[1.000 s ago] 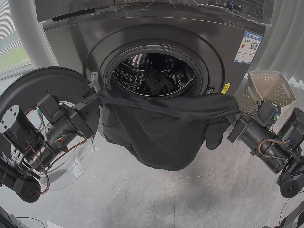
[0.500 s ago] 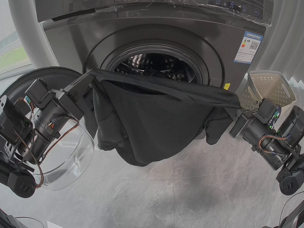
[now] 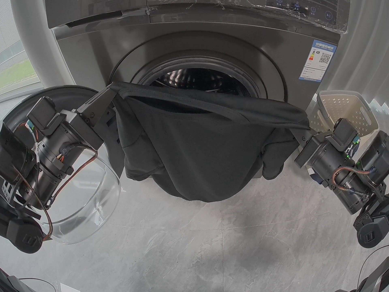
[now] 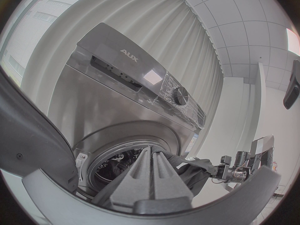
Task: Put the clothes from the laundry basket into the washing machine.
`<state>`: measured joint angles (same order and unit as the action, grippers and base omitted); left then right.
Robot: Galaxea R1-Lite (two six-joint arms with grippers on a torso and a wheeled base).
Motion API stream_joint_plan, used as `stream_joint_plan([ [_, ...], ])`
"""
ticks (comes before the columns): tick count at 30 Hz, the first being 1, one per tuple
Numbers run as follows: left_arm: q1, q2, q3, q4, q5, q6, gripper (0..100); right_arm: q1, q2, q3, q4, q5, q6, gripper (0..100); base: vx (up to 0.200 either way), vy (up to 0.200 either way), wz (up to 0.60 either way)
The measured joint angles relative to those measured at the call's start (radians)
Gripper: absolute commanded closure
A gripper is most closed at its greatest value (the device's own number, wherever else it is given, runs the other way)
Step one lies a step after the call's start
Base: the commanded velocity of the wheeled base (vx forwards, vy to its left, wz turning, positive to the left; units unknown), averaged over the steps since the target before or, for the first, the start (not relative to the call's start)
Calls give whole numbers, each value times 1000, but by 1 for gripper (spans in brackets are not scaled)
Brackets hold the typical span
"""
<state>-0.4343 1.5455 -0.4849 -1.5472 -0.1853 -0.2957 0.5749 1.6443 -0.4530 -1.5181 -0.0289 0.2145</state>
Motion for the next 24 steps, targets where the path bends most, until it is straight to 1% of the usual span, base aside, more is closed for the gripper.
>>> stream_joint_plan([
  [10, -6, -2, 0, 0, -1, 0, 100, 2, -2, -6, 0, 1, 0, 100, 0, 0, 0],
  [14, -21, 0, 2, 1, -8, 0, 100, 6, 1, -2, 2, 1, 0, 100, 0, 0, 0],
  [19, -73, 14, 3, 0, -9, 1, 100, 44, 28, -9, 15, 7, 2, 100, 0, 0, 0],
  [24, -96, 36, -2, -1, -7, 1, 100, 79, 139, -59, 19, 21, -8, 100, 0, 0, 0],
])
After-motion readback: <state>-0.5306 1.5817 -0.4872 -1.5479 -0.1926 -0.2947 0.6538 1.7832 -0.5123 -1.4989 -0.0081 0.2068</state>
